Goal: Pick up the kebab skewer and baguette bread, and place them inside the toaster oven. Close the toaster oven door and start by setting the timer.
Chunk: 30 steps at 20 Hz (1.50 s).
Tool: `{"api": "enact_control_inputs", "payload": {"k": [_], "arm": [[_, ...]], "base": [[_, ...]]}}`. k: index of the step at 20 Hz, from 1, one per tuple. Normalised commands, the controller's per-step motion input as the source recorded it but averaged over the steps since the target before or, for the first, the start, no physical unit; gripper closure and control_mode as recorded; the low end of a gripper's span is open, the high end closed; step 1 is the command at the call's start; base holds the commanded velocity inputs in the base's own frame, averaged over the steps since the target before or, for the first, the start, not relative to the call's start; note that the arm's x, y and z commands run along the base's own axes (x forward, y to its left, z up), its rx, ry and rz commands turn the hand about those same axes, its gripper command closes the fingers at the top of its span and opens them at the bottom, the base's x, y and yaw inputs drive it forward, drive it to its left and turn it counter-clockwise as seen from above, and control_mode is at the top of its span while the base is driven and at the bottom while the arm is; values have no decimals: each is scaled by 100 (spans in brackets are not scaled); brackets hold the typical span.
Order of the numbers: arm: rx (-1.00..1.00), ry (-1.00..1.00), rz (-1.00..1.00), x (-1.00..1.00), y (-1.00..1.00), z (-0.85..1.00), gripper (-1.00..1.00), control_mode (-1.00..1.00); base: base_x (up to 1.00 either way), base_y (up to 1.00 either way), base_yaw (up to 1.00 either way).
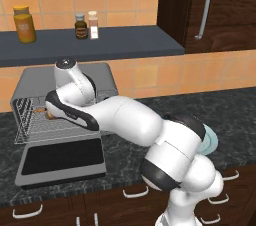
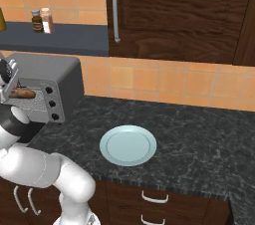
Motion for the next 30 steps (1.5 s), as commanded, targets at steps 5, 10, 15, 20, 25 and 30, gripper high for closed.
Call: {"api": "enact_control_inputs", "payload": {"k": [5,10,15,20,25,30], "arm": [[0,0,-3,-32,45,-41,100,-100],[0,2,-6,-34,36,-39,100,-100],[0,1,-6,-6,7,-40,100,-100],[0,0,-2,3,0,-65,100,-100],[0,-3,0,-13,0,-67,100,-100],[0,-6,0,-29,0,-64,100,-100]], "base": [[0,0,0],[0,0,0],[0,0,0],[0,0,0],[0,0,0],[0,0,0]]}}
